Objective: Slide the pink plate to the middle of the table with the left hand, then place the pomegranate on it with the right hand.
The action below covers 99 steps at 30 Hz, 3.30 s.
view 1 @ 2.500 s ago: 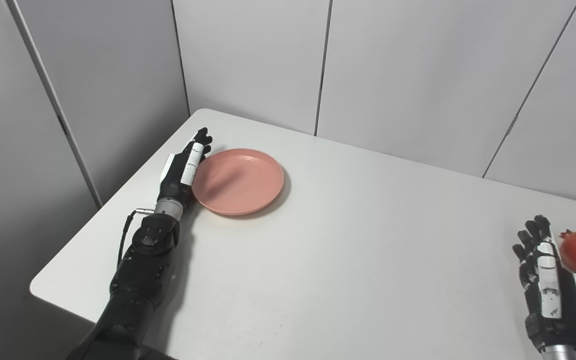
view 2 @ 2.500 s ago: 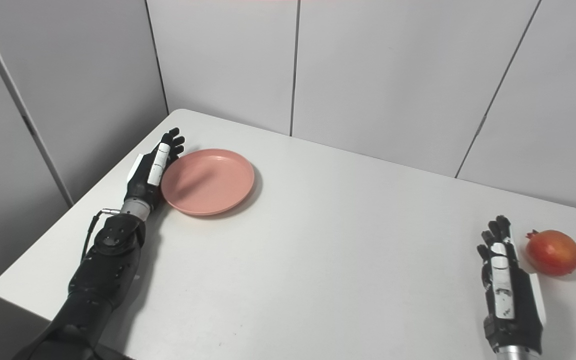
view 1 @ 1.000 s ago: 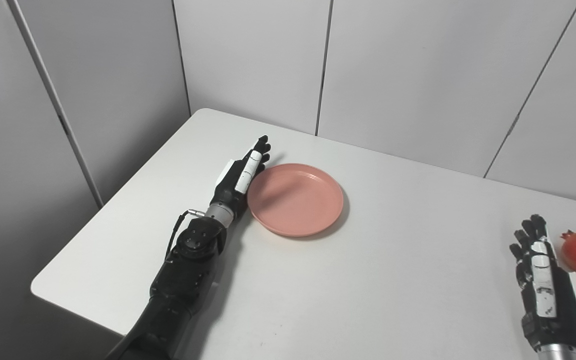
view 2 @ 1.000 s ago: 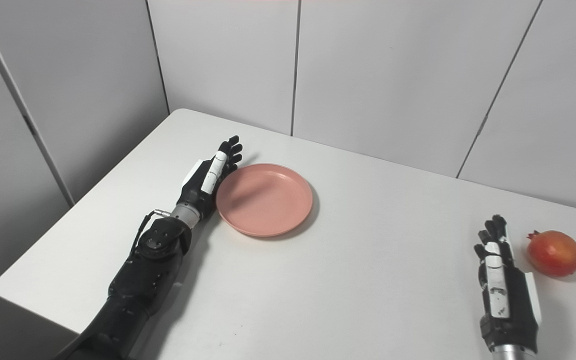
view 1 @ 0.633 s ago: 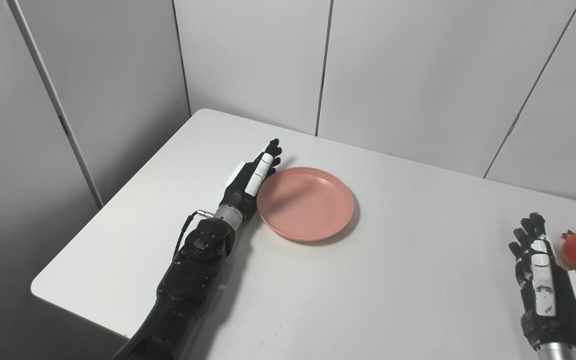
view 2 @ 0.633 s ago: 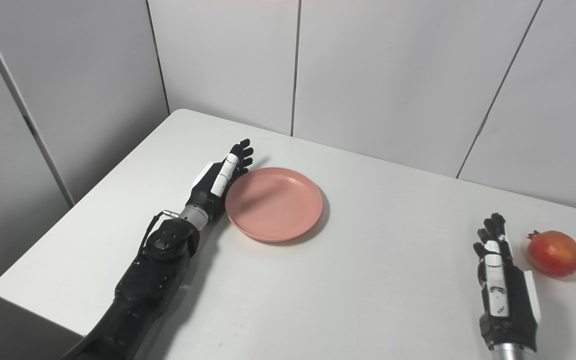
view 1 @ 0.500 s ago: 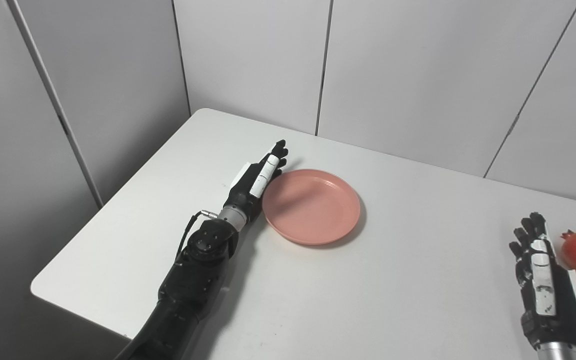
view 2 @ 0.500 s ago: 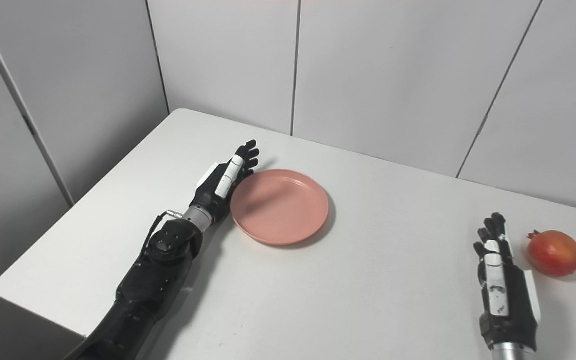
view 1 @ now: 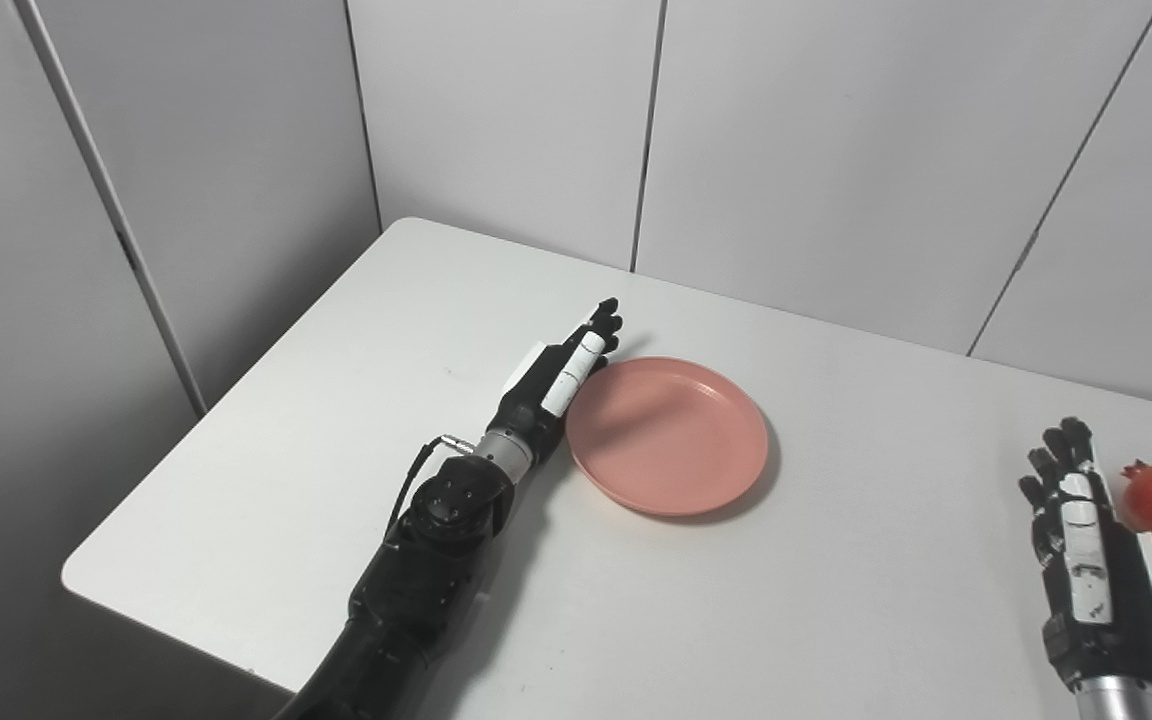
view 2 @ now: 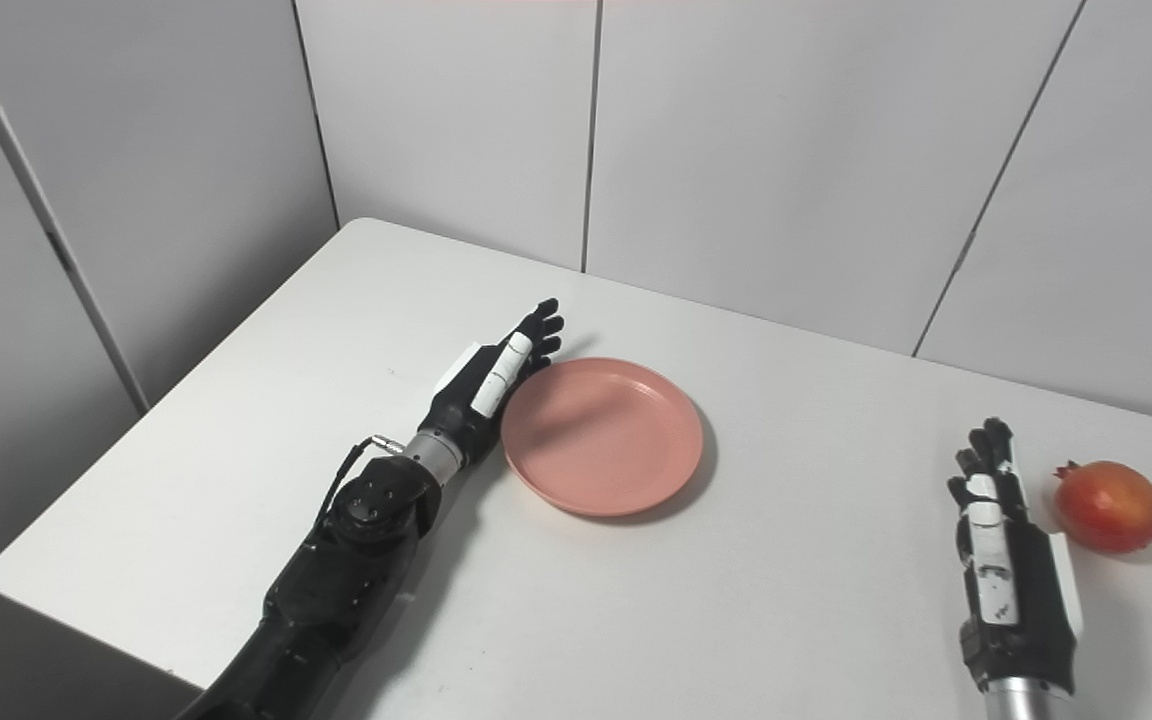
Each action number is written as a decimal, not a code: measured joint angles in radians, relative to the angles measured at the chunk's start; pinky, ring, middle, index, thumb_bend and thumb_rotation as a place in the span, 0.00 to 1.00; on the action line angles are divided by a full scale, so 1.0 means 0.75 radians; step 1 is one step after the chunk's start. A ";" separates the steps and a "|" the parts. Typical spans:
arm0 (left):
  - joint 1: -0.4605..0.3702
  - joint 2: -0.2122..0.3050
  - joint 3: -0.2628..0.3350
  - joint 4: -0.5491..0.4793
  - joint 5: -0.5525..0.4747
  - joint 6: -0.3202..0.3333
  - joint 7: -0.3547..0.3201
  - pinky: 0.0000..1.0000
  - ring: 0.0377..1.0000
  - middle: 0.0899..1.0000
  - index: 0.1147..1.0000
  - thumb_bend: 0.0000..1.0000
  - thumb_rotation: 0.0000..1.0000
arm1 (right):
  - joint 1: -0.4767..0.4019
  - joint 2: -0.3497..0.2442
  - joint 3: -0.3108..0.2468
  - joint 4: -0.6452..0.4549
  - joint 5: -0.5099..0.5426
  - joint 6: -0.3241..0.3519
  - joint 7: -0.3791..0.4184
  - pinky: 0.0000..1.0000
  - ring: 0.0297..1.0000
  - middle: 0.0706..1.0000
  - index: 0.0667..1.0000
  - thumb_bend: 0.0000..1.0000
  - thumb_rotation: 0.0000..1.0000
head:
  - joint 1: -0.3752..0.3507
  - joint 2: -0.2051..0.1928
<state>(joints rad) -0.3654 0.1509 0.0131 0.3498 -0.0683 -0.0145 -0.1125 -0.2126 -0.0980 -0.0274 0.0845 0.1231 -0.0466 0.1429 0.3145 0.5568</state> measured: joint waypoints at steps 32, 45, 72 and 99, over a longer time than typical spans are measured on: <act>0.083 -0.037 -0.057 -0.219 0.065 0.178 -0.047 1.00 0.99 1.00 1.00 0.82 1.00 | -0.009 0.088 0.033 -0.002 -0.077 -0.001 -0.060 1.00 1.00 1.00 1.00 0.73 0.88 | -0.483 0.112; 0.141 -0.131 -0.038 -0.263 -0.052 0.190 -0.059 1.00 1.00 1.00 1.00 0.81 1.00 | -0.026 0.111 0.049 0.012 -0.123 -0.001 -0.108 1.00 1.00 1.00 1.00 0.76 0.88 | -0.538 0.115; 0.231 -0.279 -0.047 -0.268 -0.106 0.037 -0.032 1.00 1.00 1.00 1.00 0.78 1.00 | -0.019 0.136 0.062 -0.016 -0.147 0.002 -0.137 1.00 1.00 1.00 1.00 0.75 0.88 | -0.634 0.125; 0.226 -0.303 -0.112 -0.248 0.010 0.001 0.015 0.99 1.00 1.00 1.00 0.73 1.00 | -0.011 0.135 0.069 -0.034 -0.144 0.018 -0.137 1.00 1.00 1.00 1.00 0.72 0.90 | -0.650 0.135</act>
<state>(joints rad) -0.1958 -0.0763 -0.0708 0.1639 -0.0610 -0.0136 -0.1012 -0.2206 0.0035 0.0241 0.0587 0.0153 -0.0333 0.0400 -0.1733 0.6581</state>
